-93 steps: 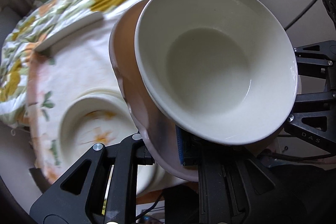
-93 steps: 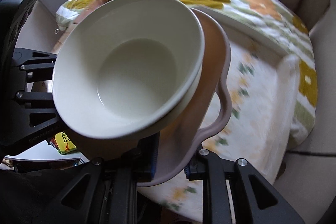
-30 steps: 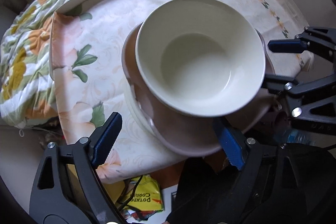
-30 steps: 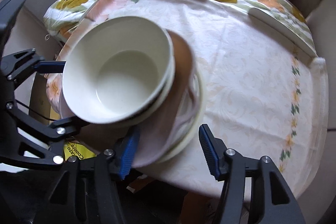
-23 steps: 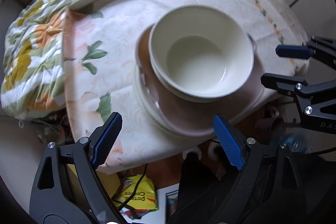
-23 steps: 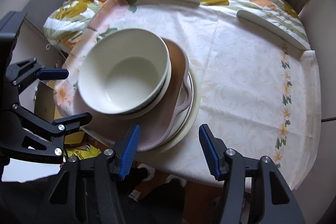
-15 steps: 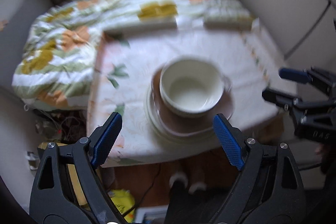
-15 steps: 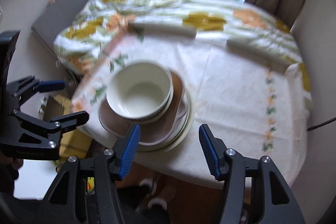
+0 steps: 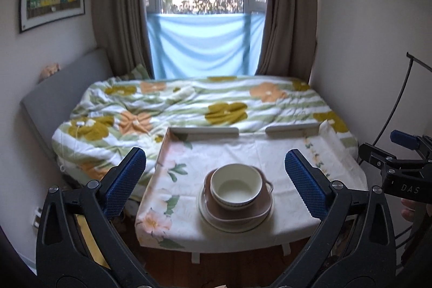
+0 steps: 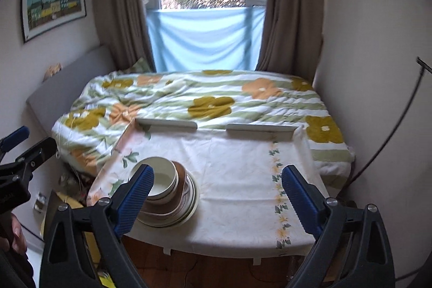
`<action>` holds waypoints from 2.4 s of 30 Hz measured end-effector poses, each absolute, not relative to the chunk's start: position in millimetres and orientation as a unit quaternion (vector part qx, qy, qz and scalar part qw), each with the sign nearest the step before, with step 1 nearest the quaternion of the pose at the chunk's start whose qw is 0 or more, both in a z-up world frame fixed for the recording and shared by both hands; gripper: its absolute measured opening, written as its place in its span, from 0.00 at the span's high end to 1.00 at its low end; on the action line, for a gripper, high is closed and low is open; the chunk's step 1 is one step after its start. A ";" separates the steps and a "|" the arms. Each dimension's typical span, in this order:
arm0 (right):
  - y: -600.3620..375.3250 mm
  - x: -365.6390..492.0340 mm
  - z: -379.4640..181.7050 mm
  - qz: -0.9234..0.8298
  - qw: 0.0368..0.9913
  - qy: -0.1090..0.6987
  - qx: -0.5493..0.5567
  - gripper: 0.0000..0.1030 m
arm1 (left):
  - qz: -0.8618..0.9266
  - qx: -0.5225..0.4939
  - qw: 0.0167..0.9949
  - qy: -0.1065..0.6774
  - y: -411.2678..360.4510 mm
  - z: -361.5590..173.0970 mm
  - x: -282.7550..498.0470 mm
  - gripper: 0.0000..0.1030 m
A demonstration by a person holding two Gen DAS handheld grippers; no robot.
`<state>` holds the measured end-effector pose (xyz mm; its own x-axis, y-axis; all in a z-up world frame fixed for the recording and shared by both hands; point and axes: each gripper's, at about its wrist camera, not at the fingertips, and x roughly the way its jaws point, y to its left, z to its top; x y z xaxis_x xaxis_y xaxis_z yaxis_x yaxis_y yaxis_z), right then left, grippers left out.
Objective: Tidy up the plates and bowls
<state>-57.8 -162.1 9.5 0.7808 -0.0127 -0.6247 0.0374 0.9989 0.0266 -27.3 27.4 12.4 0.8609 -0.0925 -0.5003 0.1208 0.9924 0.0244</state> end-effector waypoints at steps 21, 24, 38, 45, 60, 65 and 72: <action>-160.4 -77.4 22.0 -0.041 0.959 0.280 0.032 0.01 | -0.067 0.045 0.975 0.209 22.8 21.7 -46.2 0.01; -160.4 -76.2 22.2 -0.043 0.959 0.279 0.031 0.01 | -0.066 0.047 0.975 0.209 22.2 20.9 -45.6 0.00; -158.7 -74.8 23.3 -0.044 0.959 0.279 0.030 0.01 | -0.054 0.046 0.975 0.212 30.3 18.2 -39.7 0.01; -159.7 -70.3 24.0 -0.045 0.959 0.278 0.029 0.01 | -0.055 0.046 0.976 0.207 33.0 17.8 -40.5 0.01; -168.3 -60.4 25.4 -0.044 0.960 0.275 0.025 0.01 | -0.047 0.045 0.977 0.206 36.8 15.3 -39.3 0.01; -167.9 -60.5 25.3 -0.044 0.960 0.275 0.025 0.01 | -0.044 0.044 0.977 0.202 37.6 15.7 -39.3 0.00; -167.1 -60.8 25.0 -0.044 0.960 0.276 0.025 0.01 | -0.027 0.047 0.980 0.190 39.7 16.7 -39.9 0.00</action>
<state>-60.8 -167.1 25.0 0.8439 -0.0709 -0.5318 0.0982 0.9949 0.0233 -39.9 39.7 16.7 0.9266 -0.0347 -0.3744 0.0702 0.9942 0.0816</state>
